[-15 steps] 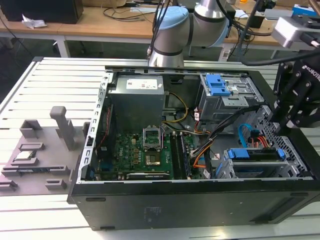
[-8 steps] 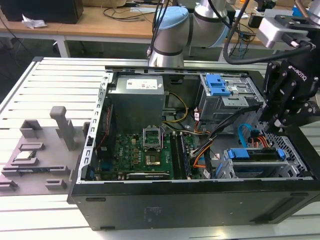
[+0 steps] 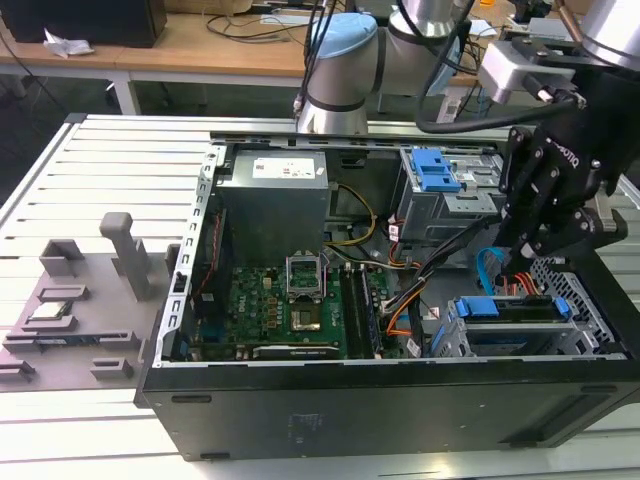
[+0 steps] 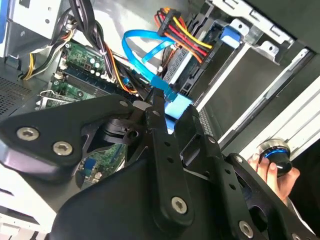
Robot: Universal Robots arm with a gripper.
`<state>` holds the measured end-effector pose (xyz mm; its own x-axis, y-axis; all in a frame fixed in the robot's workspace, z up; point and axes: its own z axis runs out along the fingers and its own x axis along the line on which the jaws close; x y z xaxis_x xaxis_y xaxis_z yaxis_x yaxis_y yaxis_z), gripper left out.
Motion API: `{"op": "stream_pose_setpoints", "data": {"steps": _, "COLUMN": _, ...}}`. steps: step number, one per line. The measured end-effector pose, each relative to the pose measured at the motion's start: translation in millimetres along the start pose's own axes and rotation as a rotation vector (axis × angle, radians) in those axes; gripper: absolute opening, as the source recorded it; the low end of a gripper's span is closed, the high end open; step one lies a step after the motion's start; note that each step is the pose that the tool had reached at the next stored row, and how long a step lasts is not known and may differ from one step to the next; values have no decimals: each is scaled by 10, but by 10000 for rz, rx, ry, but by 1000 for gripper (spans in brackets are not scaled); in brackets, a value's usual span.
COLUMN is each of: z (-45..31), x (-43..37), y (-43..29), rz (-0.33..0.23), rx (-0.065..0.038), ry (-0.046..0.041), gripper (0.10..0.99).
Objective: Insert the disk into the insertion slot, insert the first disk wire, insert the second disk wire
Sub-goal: 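Insert the second disk wire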
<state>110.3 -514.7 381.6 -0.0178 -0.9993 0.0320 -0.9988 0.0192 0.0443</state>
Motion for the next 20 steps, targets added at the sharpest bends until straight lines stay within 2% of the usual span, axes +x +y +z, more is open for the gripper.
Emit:
{"op": "stream_pose_setpoints", "data": {"steps": 4, "z": 33, "x": -1, "y": 7, "rz": -2, "rx": 0, "ry": 2, "gripper": 361}}
{"op": "stream_pose_setpoints", "data": {"steps": 8, "z": 112, "x": -1, "y": 4, "rz": 0, "rx": 1, "ry": 33, "gripper": 361}}
{"op": "stream_pose_setpoints", "data": {"steps": 12, "z": 124, "x": 7, "y": 4, "rz": 5, "rx": 2, "ry": 127, "gripper": 361}}
{"op": "stream_pose_setpoints", "data": {"steps": 16, "z": 124, "x": 7, "y": 4, "rz": 7, "rx": 3, "ry": 157, "gripper": 361}}
{"op": "stream_pose_setpoints", "data": {"steps": 17, "z": 125, "x": 7, "y": 4, "rz": 7, "rx": 3, "ry": 162, "gripper": 345}}
{"op": "stream_pose_setpoints", "data": {"steps": 19, "z": 124, "x": 7, "y": 4, "rz": 7, "rx": 3, "ry": 172, "gripper": 216}}
{"op": "stream_pose_setpoints", "data": {"steps": 20, "z": 125, "x": 7, "y": 4, "rz": 8, "rx": 3, "ry": 176, "gripper": 216}}
